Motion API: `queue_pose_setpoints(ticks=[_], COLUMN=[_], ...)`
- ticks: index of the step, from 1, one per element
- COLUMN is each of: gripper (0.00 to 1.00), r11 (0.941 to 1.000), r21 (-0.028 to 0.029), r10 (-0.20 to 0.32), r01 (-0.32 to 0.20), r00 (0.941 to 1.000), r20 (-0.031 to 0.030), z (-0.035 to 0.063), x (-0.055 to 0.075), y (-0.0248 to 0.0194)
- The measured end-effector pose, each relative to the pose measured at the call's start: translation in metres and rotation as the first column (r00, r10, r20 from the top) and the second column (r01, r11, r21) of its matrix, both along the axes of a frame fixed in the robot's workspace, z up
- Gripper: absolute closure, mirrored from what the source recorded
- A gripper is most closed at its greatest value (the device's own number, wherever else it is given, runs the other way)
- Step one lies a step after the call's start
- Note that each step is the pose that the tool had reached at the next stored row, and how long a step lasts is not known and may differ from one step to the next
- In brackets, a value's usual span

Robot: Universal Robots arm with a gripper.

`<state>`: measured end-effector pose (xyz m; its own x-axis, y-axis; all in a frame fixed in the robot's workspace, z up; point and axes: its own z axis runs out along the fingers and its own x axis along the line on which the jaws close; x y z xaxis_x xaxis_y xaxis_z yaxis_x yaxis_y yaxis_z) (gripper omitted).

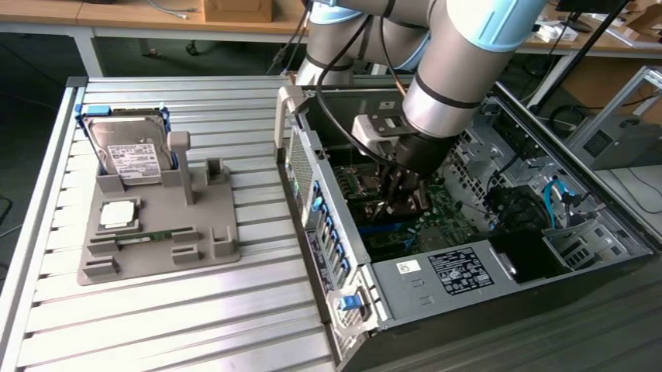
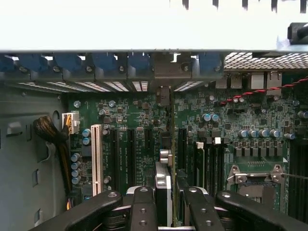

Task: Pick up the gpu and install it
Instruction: 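Insert the gpu into the slot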

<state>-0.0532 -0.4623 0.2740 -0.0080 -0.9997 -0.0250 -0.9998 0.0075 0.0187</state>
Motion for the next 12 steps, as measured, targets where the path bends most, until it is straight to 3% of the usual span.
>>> queue_pose_setpoints(ticks=[12], gripper=[0.73], r11=[1.0000], r21=[-0.0014], r10=[-0.003], r01=[0.003], r00=[1.0000], r20=[0.0000], z=[-0.0077], x=[-0.0010], y=[0.0007])
